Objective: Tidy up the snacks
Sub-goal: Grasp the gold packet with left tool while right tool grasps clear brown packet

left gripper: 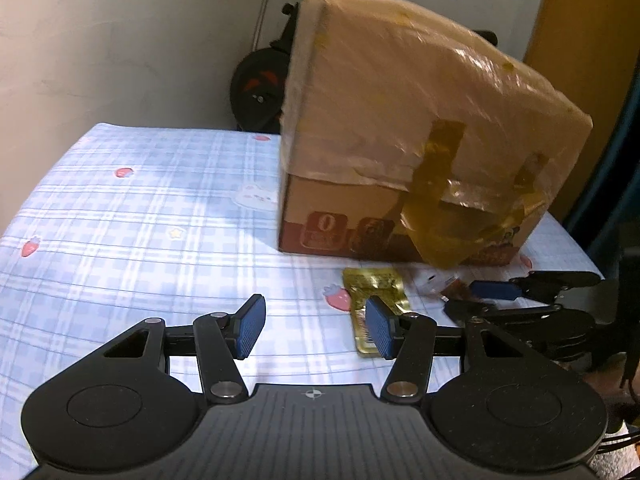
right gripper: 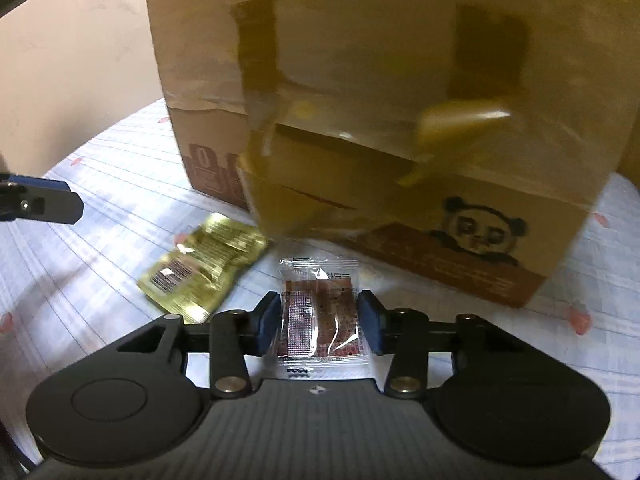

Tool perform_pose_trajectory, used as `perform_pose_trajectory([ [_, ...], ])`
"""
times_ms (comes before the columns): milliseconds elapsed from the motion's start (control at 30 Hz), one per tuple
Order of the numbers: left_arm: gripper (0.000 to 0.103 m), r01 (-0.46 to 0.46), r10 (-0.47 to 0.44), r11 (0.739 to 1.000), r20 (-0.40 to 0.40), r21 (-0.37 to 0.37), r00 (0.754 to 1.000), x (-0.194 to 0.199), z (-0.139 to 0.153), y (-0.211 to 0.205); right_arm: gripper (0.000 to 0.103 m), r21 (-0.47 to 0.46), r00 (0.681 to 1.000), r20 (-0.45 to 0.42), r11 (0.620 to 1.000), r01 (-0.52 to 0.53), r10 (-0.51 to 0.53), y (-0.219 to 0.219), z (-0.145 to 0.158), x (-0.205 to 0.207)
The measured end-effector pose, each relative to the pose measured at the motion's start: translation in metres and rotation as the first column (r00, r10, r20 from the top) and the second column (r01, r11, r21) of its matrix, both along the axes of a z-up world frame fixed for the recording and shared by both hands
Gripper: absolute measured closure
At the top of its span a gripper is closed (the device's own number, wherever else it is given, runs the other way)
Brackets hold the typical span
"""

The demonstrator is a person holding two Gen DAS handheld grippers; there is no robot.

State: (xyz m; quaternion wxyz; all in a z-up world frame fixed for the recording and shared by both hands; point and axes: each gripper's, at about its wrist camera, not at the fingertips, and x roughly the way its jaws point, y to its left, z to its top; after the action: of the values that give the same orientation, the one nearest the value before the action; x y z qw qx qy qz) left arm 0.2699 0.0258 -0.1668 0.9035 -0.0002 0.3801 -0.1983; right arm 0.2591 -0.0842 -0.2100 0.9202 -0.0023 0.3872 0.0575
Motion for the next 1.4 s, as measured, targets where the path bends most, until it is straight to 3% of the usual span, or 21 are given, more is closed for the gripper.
perform_pose_trajectory([
  [200,0.044,0.042,-0.041,0.999,-0.03,0.027,0.999,0.007,-0.015,-0.03,0.058,0.023,0.996,0.038,0.996,0.085,-0.086,-0.032,-0.002,-0.019],
  [400,0.035,0.058,-0.055,0.997,-0.052,0.044,0.997,0.021,-0.029,-0.058,0.058,0.003,0.994,0.077,0.997,0.076,-0.076,-0.032,-0.003,-0.028],
  [500,0.035,0.058,-0.054,0.996,-0.065,0.061,0.996,0.029,-0.035,-0.071,0.058,0.03,0.993,0.079,0.996,0.081,-0.083,-0.033,-0.006,-0.024],
  [633,0.033,0.073,-0.064,0.991,-0.078,0.11,0.995,0.037,-0.046,-0.09,0.058,0.001,0.994,0.084,0.997,0.075,-0.075,-0.028,-0.007,-0.025],
  [933,0.03,0.053,-0.048,0.976,-0.027,0.209,0.998,0.034,-0.061,-0.119,0.058,0.019,0.994,0.086,0.998,0.066,-0.067,-0.029,-0.008,-0.025],
  [967,0.032,0.047,-0.043,0.978,-0.025,0.206,0.999,0.032,-0.062,-0.119,0.058,0.024,0.994,0.087,0.998,0.066,-0.068,-0.029,-0.008,-0.025],
  [1000,0.041,0.039,-0.037,0.978,-0.018,0.206,0.999,0.03,-0.062,-0.118,0.058,0.028,0.994,0.087,0.997,0.066,-0.069,-0.03,-0.008,-0.024],
  [1100,0.051,0.034,-0.034,0.981,-0.003,0.191,0.999,0.022,-0.06,-0.113,0.058,0.037,0.994,0.088,0.997,0.068,-0.071,-0.031,-0.008,-0.025],
  [1400,0.055,-0.011,0.011,0.992,-0.003,0.128,1.0,-0.003,-0.051,-0.091,0.058,0.054,0.993,0.087,0.996,0.071,-0.075,-0.032,-0.007,-0.026],
])
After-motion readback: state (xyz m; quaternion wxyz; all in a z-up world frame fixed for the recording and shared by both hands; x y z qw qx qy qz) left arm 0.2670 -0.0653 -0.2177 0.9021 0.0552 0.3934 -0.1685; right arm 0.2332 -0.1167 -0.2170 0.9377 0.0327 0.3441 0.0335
